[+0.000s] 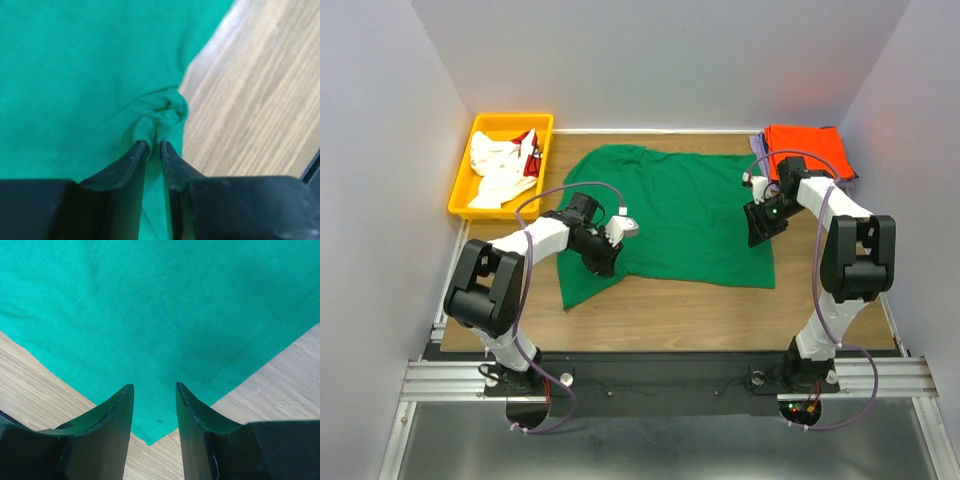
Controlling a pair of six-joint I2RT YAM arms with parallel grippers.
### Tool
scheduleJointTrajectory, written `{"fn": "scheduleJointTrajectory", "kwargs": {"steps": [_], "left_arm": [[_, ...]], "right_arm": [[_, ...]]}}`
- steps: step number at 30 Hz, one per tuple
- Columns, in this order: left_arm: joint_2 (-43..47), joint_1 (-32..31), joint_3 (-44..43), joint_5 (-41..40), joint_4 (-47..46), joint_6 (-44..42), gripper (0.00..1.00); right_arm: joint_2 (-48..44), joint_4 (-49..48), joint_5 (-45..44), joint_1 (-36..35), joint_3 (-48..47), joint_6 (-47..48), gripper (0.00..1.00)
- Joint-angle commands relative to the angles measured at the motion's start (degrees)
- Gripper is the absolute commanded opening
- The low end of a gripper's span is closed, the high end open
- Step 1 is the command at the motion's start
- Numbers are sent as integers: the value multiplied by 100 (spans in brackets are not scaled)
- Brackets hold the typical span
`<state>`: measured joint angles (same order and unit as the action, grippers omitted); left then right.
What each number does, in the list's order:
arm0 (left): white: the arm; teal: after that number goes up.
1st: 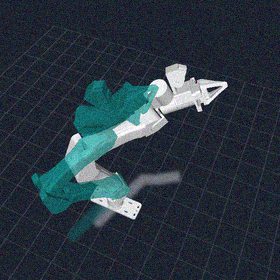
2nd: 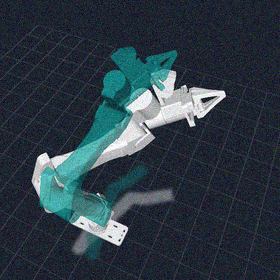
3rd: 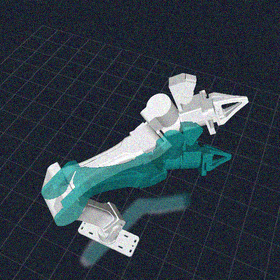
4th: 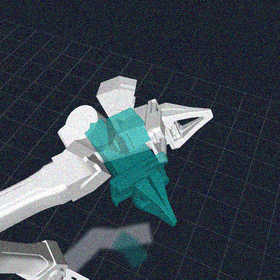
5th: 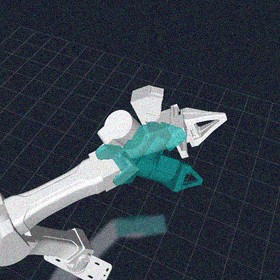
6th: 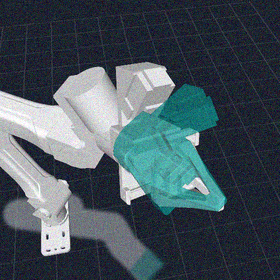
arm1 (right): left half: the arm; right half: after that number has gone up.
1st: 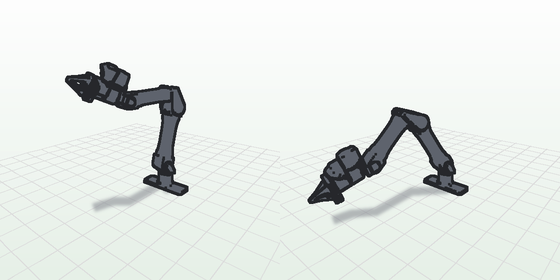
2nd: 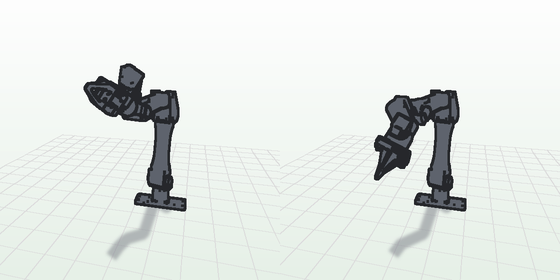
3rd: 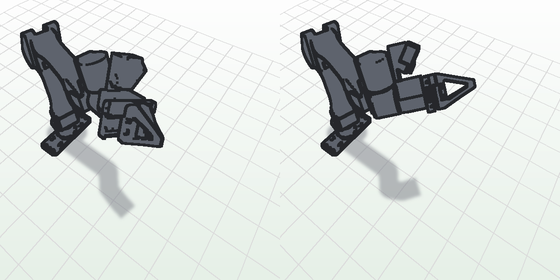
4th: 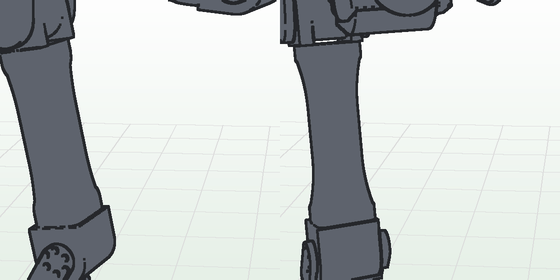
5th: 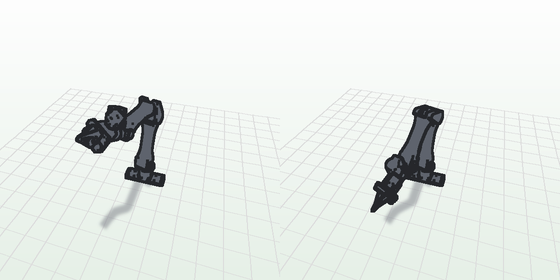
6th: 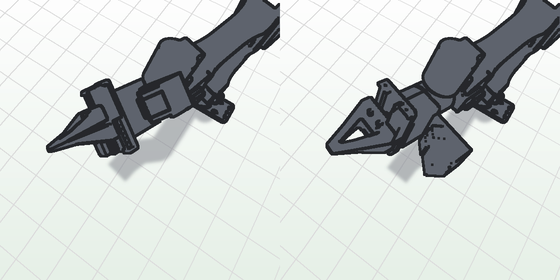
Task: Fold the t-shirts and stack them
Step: Flatten the tshirt out
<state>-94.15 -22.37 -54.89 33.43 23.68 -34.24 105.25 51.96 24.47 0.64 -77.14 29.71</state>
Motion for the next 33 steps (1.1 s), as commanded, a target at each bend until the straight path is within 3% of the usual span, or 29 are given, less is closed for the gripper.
{"fn": "scheduleJointTrajectory", "kwargs": {"steps": [1, 4, 9, 10, 11, 12, 14, 16, 21, 26, 33], "left_arm": [[650, -232, -48, 269, 390, -424, 16], [880, -724, 5, 234, 865, -952, 10], [933, -1410, 75, 129, 1524, -1611, 11], [942, -1419, 32, 94, 1604, -1691, 16], [960, -1428, -3, 50, 1665, -1761, 34], [995, -1419, -47, -20, 1709, -1805, 41], [1170, -1393, -126, -205, 1728, -1832, 54], [1345, -1271, -162, -293, 1649, -1823, 58], [1364, -665, -197, -398, 1325, -1640, 58], [750, 432, -460, -863, 463, -1025, 45], [134, 681, -532, -1857, 14, -1005, 44]], "right_arm": [[-31, -72, -21, -47, -240, -1, 45], [13, -55, -56, -47, -266, 26, 45], [118, -64, -100, -47, -468, -1, 45], [144, -64, -92, -56, -512, -44, 45], [180, -46, -100, -47, -547, -62, 45], [197, -37, -100, -47, -573, -71, 45], [206, -20, -118, -47, -617, -80, 45], [241, 7, -144, -56, -644, -89, 46], [285, 24, -205, -169, -556, -115, 45], [584, -37, -504, -328, -442, -150, 40], [848, -125, -1242, -477, -135, -89, 37]]}}
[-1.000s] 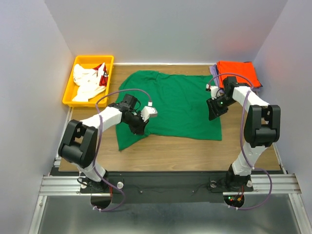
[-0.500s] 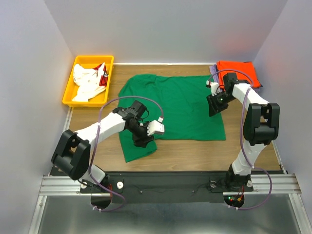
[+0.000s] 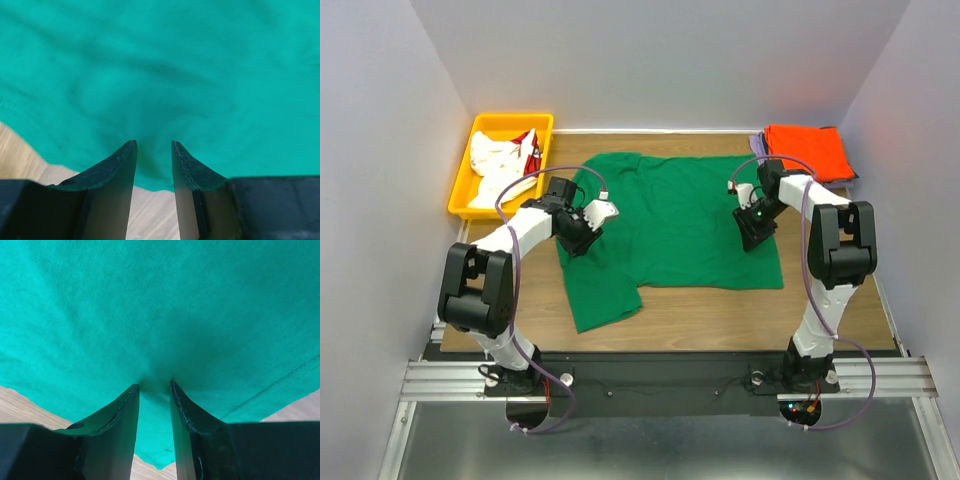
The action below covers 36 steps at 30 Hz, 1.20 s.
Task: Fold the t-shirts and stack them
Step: Flatten the tshirt out
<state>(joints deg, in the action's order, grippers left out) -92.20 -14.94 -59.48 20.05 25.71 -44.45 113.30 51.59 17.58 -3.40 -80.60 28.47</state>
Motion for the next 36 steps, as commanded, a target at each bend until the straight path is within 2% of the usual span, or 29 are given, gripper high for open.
{"fn": "scheduleJointTrajectory", "kwargs": {"steps": [1, 6, 12, 16, 18, 21, 22, 23, 26, 30, 36], "left_arm": [[-113, -70, -20, -598, -120, -98, 43], [132, -71, 612, -573, 416, -520, 38], [1028, -176, 1369, -441, 1505, -1127, 38], [1459, -185, 1089, -73, 2514, -1662, 37], [1381, -176, 510, 226, 2649, -1664, 37], [942, -141, -386, 429, 2352, -1331, 38], [802, -150, -580, 412, 2124, -895, 38], [496, -150, -921, 325, 1565, -664, 38], [-217, -141, -1565, 166, 761, 5, 40], [-1070, -115, -2224, 78, 321, 462, 40], [-1774, 87, -3384, 780, -364, 1481, 44]], "right_arm": [[35, -79, -702, -91, 281, 62, 36], [-307, 69, -1064, -170, 983, 360, 35], [-1045, 788, -1038, -240, 1520, 1046, 36], [-1415, 1002, -950, -223, 1189, 1249, 38], [-1311, 1002, -757, -153, 758, 1091, 39], [-942, 967, -441, -100, -209, 749, 39], [-671, 888, -405, -82, -454, 617, 39], [-503, 818, -344, -82, -805, 372, 39], [112, 511, -273, -82, -1482, -60, 39], [763, 370, -238, -91, -2090, -412, 38], [1125, 45, -273, -82, -2399, -807, 35]]}}
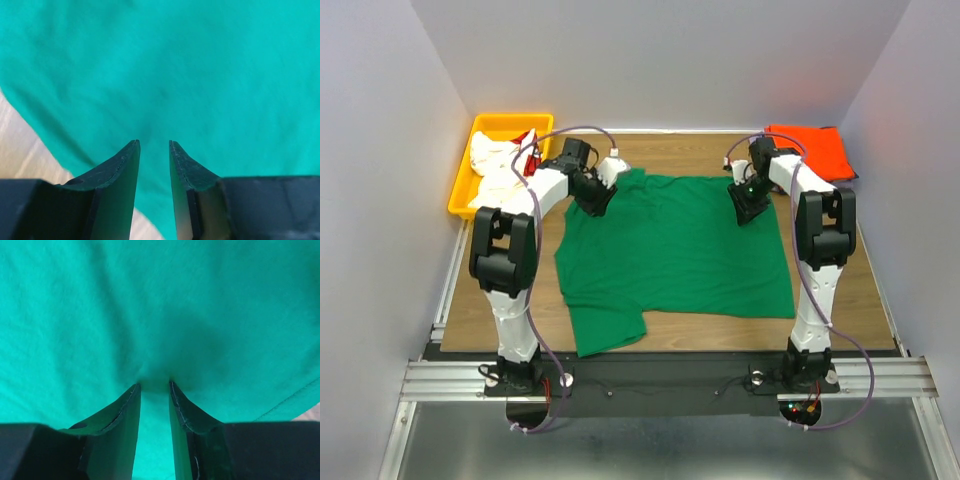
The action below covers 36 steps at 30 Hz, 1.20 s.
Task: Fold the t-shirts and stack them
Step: Flatten the tshirt out
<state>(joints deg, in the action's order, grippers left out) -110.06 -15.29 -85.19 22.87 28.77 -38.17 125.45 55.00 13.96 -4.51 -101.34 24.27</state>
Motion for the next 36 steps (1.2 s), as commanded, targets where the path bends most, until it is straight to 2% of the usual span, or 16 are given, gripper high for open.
{"fn": "scheduleJointTrajectory", "kwargs": {"steps": [1, 3, 8, 11, 14, 19, 25, 26, 30, 36], "left_arm": [[-207, 149, -1007, 586, -872, 1221, 44], [-445, 175, -1569, 622, -1197, 1775, 45], [-1427, 175, -2738, 587, -1611, 2453, 45], [-2114, 167, -3791, 473, -1595, 2595, 45], [-2660, 140, -4364, 568, -1585, 2692, 48], [-3091, -44, -4586, 675, -1577, 2404, 56], [-3390, -290, -4777, 43, -1533, 2094, 65], [-3591, -290, -5145, 33, -1298, 2069, 65], [-3882, -308, -5648, -266, -1059, 2200, 68], [-3813, -527, -5509, -450, -821, 1753, 70]], "right_arm": [[-91, -341, 90, 29, -299, -432, 34], [-99, -446, 90, 21, -281, -537, 34], [-196, -482, 151, 38, -220, -634, 34], [-310, -490, 213, 47, -141, -669, 34], [-372, -508, 213, 47, -105, -687, 34], [-328, -517, 160, 47, -105, -678, 34], [-275, -517, 134, 65, -79, -669, 34], [-293, -517, 142, 65, -70, -678, 34], [-328, -508, 178, 73, -70, -713, 34], [-372, -508, 160, 82, -88, -713, 34]]}}
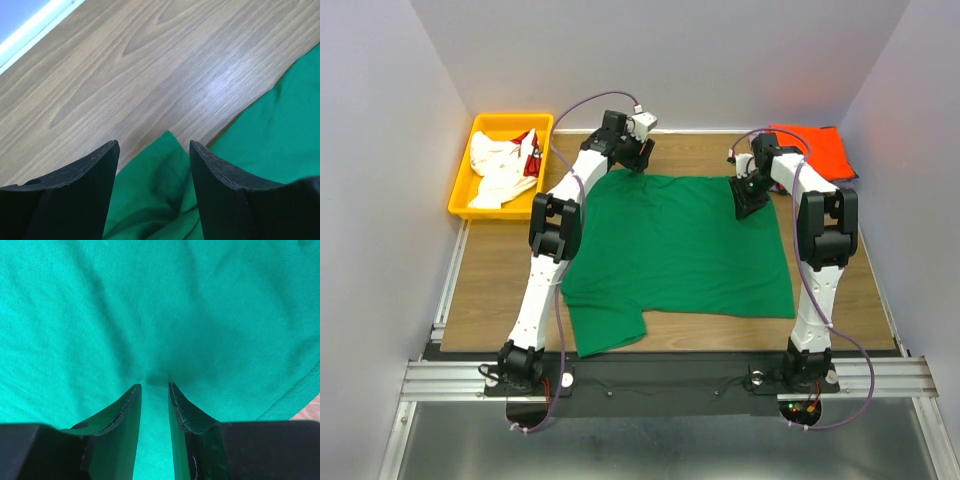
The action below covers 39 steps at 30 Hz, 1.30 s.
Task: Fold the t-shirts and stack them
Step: Flatten the tshirt out
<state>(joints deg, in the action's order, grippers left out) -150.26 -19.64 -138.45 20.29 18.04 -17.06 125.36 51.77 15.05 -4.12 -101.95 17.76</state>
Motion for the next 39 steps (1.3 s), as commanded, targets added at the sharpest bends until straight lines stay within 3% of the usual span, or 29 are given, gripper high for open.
{"fn": "scheduleJointTrajectory", "kwargs": {"steps": [1, 5, 10, 16, 18, 20, 23, 25, 27, 34, 39], "left_arm": [[242, -128, -121, -262, 287, -655, 70], [287, -189, 3, -631, 419, -1080, 70], [-135, -190, -568, -879, 1033, -1466, 69], [-118, -172, -121, -904, 1157, -1888, 65], [-337, -137, -531, -887, 1517, -1950, 58], [-347, -102, -551, -738, 1518, -1906, 55], [-311, -84, -472, -720, 1492, -1994, 42], [-294, -49, -437, -746, 1474, -2029, 26], [-250, 21, -376, -764, 1334, -1925, 2], [330, 583, -33, -878, -1, -1091, 0], [638, 777, 55, -747, -644, -1062, 0]], "right_arm": [[-372, -185, 51, 34, -27, -53, 34], [-372, -176, 42, 34, -9, -53, 34], [-363, -176, 77, 34, -9, -80, 34], [-284, -185, 42, 43, -141, -79, 34], [-275, -185, 51, 43, -158, -80, 34], [-267, -185, 42, 34, -132, -62, 34], [-249, -176, 25, 43, -80, -53, 33], [-249, -176, -19, 43, -35, -36, 33], [-214, -185, -142, 34, 35, -27, 33], [41, -132, -608, 43, 325, -18, 30], [103, -97, -635, 34, 457, -9, 29]]}}
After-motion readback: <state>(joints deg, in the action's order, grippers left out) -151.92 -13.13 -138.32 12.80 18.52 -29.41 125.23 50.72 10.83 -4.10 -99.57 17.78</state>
